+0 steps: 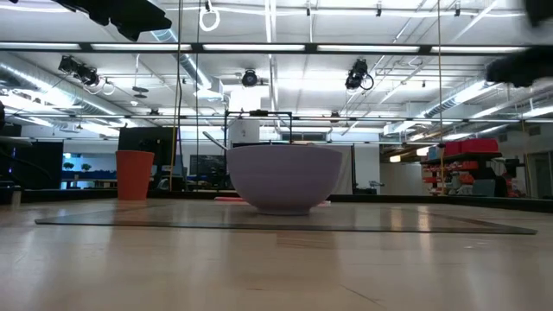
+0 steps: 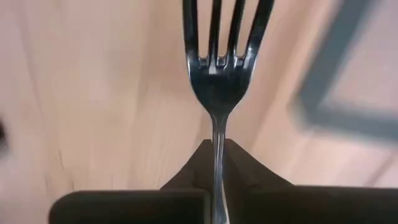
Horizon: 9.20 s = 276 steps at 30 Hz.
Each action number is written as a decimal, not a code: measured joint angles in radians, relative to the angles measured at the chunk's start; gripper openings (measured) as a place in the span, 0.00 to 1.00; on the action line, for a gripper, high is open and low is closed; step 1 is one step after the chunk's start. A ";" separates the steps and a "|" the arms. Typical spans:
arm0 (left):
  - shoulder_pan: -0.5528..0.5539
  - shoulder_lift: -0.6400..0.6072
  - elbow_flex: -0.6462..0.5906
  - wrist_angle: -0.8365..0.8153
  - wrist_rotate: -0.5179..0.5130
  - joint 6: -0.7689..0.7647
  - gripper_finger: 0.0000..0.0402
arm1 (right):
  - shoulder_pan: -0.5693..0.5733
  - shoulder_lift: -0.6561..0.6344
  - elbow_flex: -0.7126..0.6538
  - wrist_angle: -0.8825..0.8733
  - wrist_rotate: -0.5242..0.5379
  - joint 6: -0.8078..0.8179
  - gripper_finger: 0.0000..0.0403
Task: Pick & Place Utensil
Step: Put the silver fork into the violet bowl, then put the orange cup on the brown mat to the top right of the violet bowl
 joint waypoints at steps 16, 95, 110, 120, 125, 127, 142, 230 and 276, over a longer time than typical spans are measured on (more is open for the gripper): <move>0.000 0.000 0.000 -0.001 0.000 0.003 0.34 | -0.547 0.000 0.316 0.171 0.140 0.177 0.03; 0.000 0.000 0.000 -0.003 0.000 0.004 0.34 | -0.669 0.151 0.317 0.098 -0.027 0.190 0.19; 0.000 0.000 0.000 -0.019 0.000 -0.002 0.34 | -0.669 0.042 0.317 0.164 0.028 0.173 0.24; 0.000 0.000 0.000 -0.033 0.000 -0.031 0.34 | -0.771 -0.076 0.318 0.178 0.306 -0.014 0.24; 0.000 0.000 0.000 -0.073 -0.030 -0.031 0.34 | -0.883 -0.077 0.266 0.260 0.329 -0.132 0.24; 0.000 -0.007 0.000 -0.073 -0.121 -0.040 0.34 | -0.914 -0.075 0.257 0.279 0.331 -0.157 0.24; 0.323 0.008 -0.015 -0.339 -0.441 -0.518 0.46 | -0.850 -0.077 0.239 0.447 0.329 -0.315 0.24; 0.512 0.777 0.162 0.533 -0.103 -0.255 0.80 | -0.604 -0.669 -0.511 0.841 0.432 -0.380 0.24; 0.267 1.646 0.972 0.428 0.157 -0.193 0.80 | -0.477 -1.251 -0.640 0.614 0.704 -0.313 0.24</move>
